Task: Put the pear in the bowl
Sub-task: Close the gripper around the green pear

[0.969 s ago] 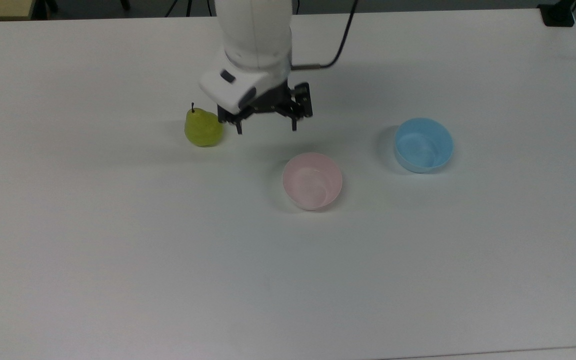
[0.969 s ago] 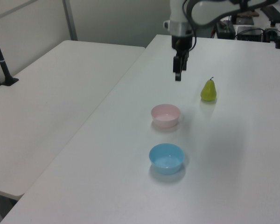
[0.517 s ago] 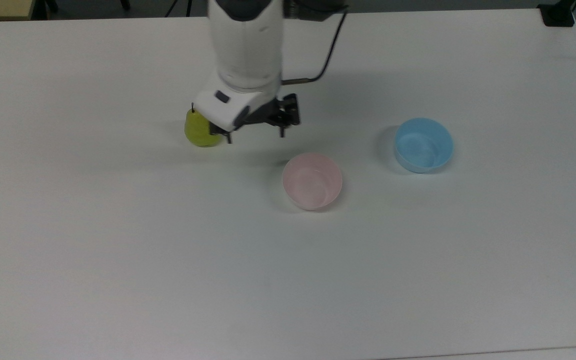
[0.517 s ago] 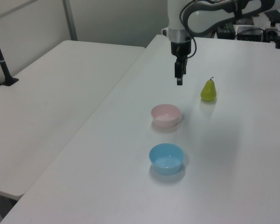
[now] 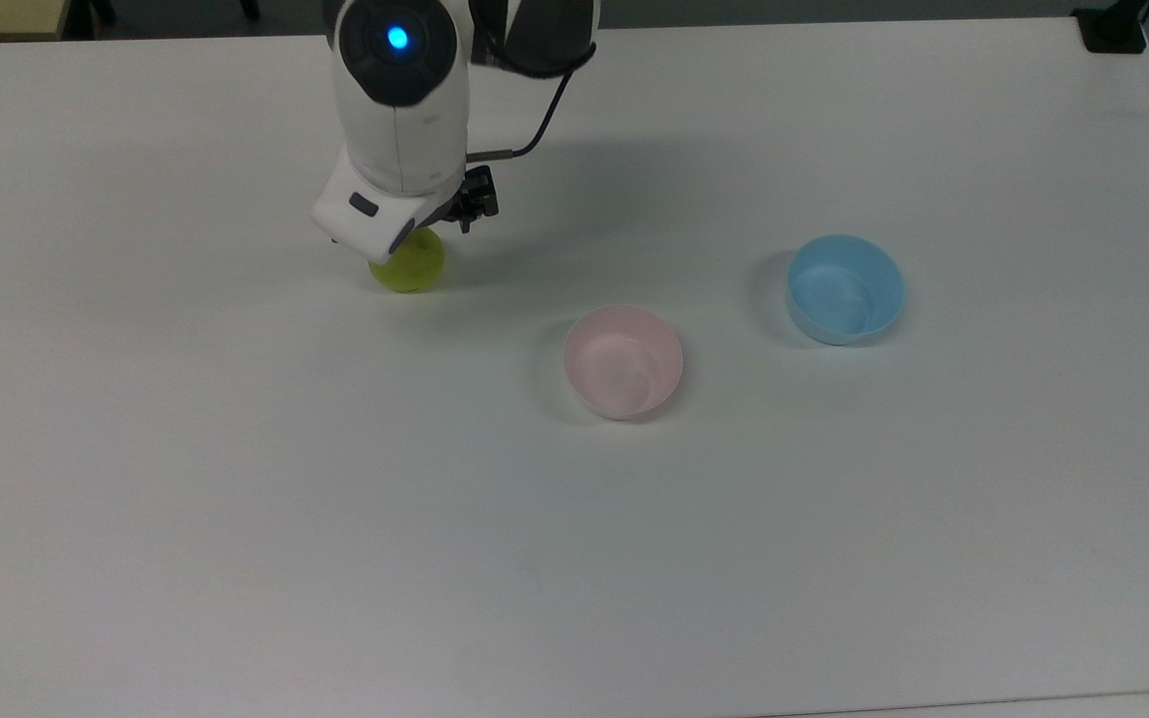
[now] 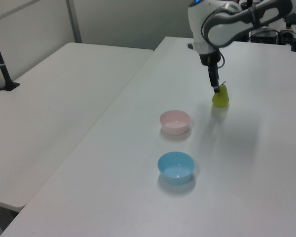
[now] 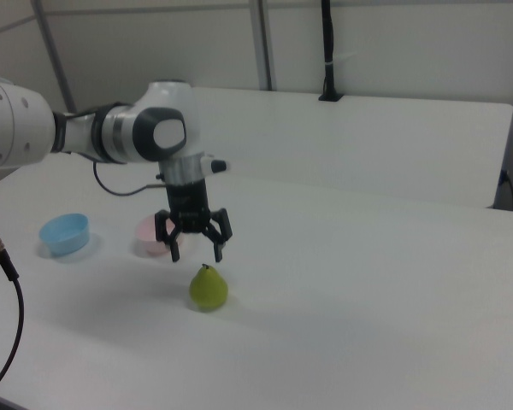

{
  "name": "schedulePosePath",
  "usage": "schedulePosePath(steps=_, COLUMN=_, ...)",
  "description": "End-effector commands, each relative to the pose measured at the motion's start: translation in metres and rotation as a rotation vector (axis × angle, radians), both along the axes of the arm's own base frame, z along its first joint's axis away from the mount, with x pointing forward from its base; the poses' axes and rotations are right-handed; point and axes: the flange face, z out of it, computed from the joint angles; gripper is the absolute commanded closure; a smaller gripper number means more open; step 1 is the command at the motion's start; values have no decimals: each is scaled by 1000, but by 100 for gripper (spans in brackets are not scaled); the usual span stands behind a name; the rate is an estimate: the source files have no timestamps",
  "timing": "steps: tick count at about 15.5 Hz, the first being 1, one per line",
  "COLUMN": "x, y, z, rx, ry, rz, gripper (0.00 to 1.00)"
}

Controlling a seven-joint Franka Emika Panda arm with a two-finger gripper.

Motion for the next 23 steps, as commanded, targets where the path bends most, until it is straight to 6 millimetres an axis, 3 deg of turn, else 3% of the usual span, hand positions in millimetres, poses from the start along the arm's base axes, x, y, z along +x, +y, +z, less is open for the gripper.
schedulePosePath(steps=1, x=-15, y=5, z=-23, rx=-16, ry=-3, rz=54, gripper=0)
schedulePosePath(steps=3, x=-15, y=4, z=-39, rx=-30, ry=6, rz=63, gripper=0)
schedulePosePath(steps=8, x=-14, y=-2, z=-56, rx=-74, ry=21, rz=90, gripper=0)
schedulePosePath(steps=10, x=-17, y=-3, z=-61, rx=-90, ry=32, rz=106, gripper=18)
schedulePosePath(steps=12, x=-17, y=-3, z=-60, rx=-90, ry=31, rz=106, gripper=45)
schedulePosePath(steps=14, x=-16, y=-4, z=-56, rx=-89, ry=26, rz=103, gripper=59)
schedulePosePath(steps=16, x=-16, y=-4, z=-39, rx=-79, ry=5, rz=94, gripper=61)
schedulePosePath(steps=19, x=-15, y=-2, z=2, rx=-58, ry=-66, rz=68, gripper=61)
schedulePosePath(steps=20, x=-7, y=3, z=24, rx=-11, ry=-96, rz=37, gripper=61)
schedulePosePath(steps=23, x=9, y=18, z=61, rx=62, ry=-163, rz=-40, gripper=61)
